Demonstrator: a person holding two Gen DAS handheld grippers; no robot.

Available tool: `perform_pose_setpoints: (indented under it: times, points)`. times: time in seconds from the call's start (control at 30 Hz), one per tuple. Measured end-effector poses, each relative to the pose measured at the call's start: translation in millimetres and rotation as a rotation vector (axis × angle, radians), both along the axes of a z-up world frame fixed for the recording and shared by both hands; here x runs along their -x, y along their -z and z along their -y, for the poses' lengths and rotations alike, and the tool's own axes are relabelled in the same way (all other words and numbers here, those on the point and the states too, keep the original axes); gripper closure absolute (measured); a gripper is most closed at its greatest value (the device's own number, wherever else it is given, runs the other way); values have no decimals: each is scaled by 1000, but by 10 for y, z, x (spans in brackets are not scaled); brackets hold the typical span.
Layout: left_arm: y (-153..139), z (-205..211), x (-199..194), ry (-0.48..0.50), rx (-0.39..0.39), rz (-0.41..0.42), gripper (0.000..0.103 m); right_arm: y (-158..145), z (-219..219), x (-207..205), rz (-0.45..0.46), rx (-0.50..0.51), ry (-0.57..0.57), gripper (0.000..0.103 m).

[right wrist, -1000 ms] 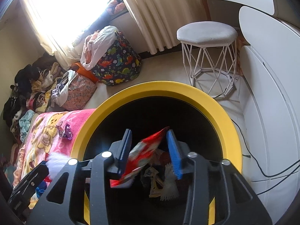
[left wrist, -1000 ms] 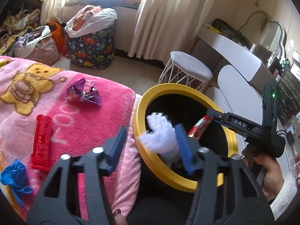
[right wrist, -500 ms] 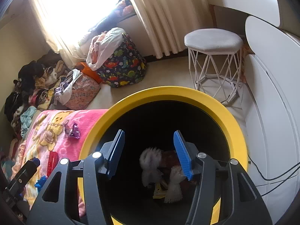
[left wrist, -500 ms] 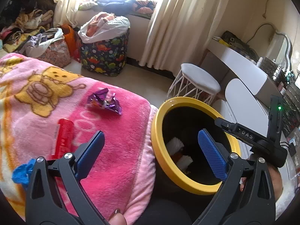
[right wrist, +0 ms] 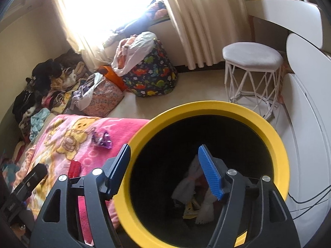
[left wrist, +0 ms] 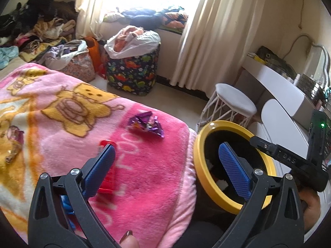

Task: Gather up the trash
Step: 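Return both tools to the remaining trash on the blanket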

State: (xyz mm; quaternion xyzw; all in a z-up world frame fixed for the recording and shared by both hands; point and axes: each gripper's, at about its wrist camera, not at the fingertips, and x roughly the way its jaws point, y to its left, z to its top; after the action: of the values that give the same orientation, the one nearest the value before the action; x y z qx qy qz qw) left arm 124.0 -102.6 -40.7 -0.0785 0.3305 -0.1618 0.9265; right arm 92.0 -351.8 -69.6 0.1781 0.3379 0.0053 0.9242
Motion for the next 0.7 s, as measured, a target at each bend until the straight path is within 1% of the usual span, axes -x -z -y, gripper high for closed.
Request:
perform_pose_setpoints:
  times: [0.33, 0.7]
  points:
    - [-32, -362, 30, -75, 8, 4, 11, -110, -360, 29, 28, 12, -80, 35]
    - [-9, -753, 76, -158, 6, 5, 11, -219, -854, 90, 57, 42, -201, 33]
